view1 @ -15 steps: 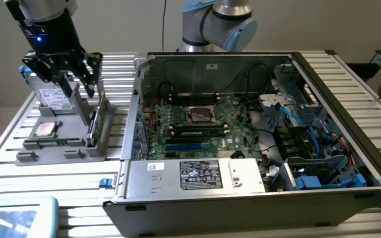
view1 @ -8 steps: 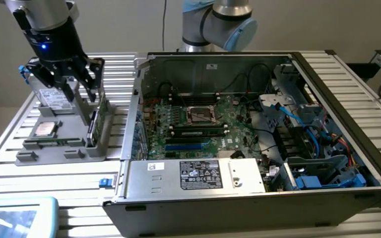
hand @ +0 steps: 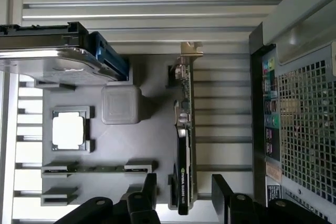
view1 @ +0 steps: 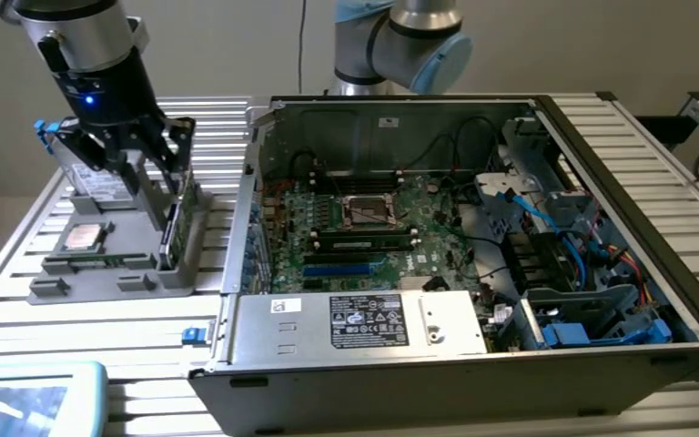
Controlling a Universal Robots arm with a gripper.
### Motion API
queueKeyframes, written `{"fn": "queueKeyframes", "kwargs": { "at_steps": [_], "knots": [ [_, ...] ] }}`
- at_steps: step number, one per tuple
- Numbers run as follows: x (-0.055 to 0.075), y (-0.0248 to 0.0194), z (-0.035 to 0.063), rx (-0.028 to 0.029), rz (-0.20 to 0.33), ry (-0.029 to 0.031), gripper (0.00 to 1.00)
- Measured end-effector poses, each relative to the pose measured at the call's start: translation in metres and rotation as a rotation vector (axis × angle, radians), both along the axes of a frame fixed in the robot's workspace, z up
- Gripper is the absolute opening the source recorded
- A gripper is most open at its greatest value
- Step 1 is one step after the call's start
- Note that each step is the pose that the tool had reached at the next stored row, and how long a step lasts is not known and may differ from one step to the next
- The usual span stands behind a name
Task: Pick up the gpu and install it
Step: 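Pick up the gpu and move the gpu toward the slot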
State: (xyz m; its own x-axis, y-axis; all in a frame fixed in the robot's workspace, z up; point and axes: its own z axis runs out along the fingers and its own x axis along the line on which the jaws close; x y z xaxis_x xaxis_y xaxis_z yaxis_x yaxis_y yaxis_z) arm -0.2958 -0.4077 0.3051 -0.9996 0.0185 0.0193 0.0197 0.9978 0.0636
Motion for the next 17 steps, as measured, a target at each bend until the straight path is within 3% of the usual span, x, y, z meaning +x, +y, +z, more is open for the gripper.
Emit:
{"fn": "queueKeyframes", "kwargs": {
  "at_steps": [17],
  "knots": [
    [0.0, 0.0023, -0.0309, 0.0002, 0.0, 0.0, 0.54]
  ]
}}
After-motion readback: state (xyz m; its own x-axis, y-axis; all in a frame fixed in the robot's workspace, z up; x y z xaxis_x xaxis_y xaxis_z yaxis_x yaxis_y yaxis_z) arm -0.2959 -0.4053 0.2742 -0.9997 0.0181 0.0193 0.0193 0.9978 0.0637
